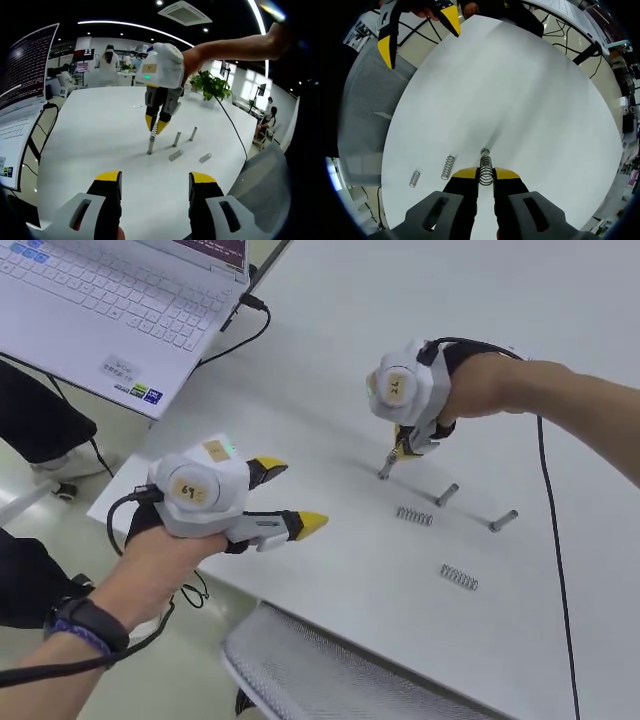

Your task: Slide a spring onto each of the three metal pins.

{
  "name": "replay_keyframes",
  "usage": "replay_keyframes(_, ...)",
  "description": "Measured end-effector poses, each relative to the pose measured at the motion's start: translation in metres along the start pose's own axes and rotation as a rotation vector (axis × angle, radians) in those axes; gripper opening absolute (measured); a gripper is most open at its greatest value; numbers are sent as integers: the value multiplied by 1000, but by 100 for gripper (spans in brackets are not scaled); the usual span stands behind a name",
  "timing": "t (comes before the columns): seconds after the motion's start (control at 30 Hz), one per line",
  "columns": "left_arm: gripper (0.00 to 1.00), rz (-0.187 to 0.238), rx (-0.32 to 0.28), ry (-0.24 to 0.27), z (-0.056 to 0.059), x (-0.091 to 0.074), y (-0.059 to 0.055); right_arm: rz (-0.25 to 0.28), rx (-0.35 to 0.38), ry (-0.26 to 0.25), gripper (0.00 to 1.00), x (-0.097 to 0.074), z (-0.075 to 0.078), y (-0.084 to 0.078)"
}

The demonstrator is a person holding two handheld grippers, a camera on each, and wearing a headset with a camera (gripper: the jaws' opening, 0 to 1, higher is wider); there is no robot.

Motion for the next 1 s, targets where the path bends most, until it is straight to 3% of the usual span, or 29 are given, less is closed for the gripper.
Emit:
replay_keyframes(0.37, 49, 2, -6, 9, -4, -3, -3, -44, -41, 8, 8, 7, -3, 3)
replay_keyframes(1.0, 49, 2, -17, 20, -7, -6, -5, -58, -31, 25, 8, 26, 2, 2)
Point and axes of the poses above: the centre of the closed fingertips' face, and the gripper's own axes: x roughly forward along the fingers, z roughly to its right, y roughly out of its top, the point moved 4 cm from there along -x, roughly backward along the fingers, and after that the axes turned 3 degrees about x, right-handed, at the moved point
